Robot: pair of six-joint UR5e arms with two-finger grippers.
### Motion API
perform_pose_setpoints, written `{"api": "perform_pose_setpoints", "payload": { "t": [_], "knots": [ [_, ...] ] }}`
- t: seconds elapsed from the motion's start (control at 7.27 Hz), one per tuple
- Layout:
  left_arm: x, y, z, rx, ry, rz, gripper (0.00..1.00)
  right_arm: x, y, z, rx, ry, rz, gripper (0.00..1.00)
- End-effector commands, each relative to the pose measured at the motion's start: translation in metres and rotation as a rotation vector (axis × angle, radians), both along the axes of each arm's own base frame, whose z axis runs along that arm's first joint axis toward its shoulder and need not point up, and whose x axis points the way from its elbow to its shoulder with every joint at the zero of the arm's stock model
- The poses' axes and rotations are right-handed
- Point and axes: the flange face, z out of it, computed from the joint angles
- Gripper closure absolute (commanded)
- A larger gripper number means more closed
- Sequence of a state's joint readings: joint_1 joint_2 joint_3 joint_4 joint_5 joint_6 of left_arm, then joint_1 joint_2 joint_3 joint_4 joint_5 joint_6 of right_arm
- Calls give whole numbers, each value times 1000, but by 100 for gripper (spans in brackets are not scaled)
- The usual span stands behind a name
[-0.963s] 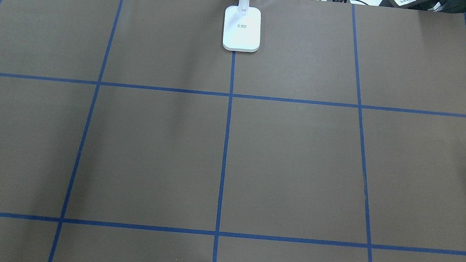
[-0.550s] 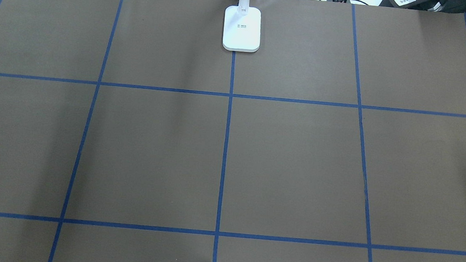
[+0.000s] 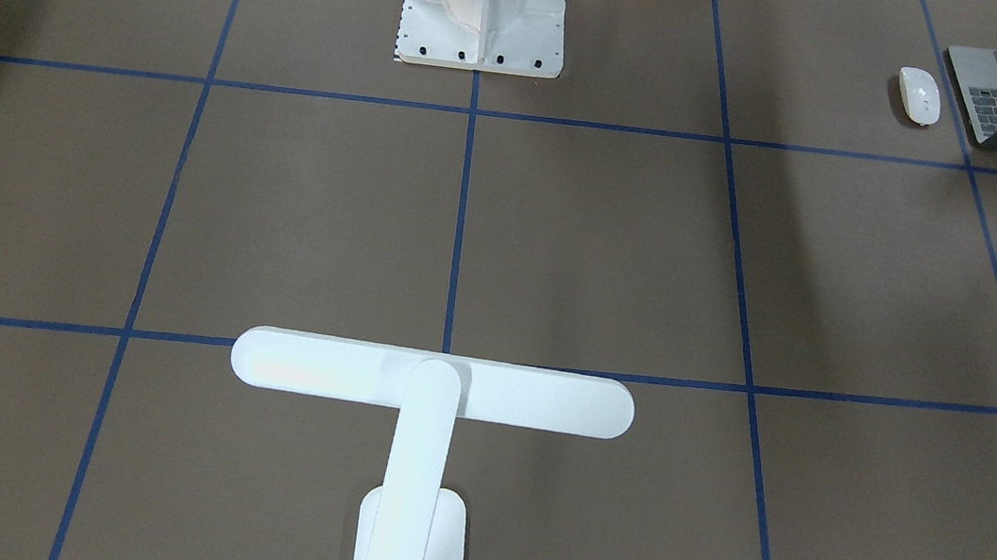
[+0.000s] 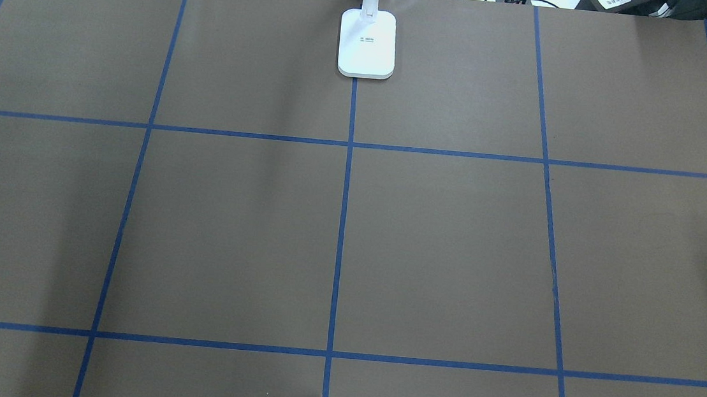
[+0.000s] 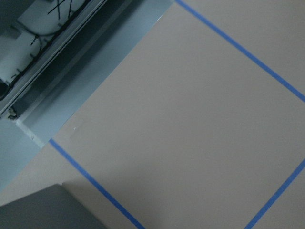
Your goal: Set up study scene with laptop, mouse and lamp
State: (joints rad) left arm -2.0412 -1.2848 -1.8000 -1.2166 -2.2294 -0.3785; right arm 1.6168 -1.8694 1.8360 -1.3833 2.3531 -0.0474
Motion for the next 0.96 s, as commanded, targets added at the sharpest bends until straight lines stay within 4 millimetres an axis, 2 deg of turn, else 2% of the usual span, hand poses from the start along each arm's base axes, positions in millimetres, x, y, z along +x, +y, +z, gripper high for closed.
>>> {"api": "perform_pose_setpoints", "payload": {
  "t": [0.0,0.14,0.28,0.41,0.69,0.83],
  "knots": [
    [8,66,22,-227,109,-221,0,0,0,0,2,0,-1,0],
    [20,82,32,-287,151,-266,1,0,0,0,2,0,-1,0],
    [31,90,42,-311,217,-301,1,0,-1,-1,4,0,-1,0],
    [35,94,57,-350,240,-317,1,0,0,0,2,0,-1,0],
    [37,94,67,-387,263,-350,1,0,-1,-1,4,0,-1,0],
    [39,97,78,-407,275,-351,1,0,0,0,3,0,-2,0]
  ]
}}
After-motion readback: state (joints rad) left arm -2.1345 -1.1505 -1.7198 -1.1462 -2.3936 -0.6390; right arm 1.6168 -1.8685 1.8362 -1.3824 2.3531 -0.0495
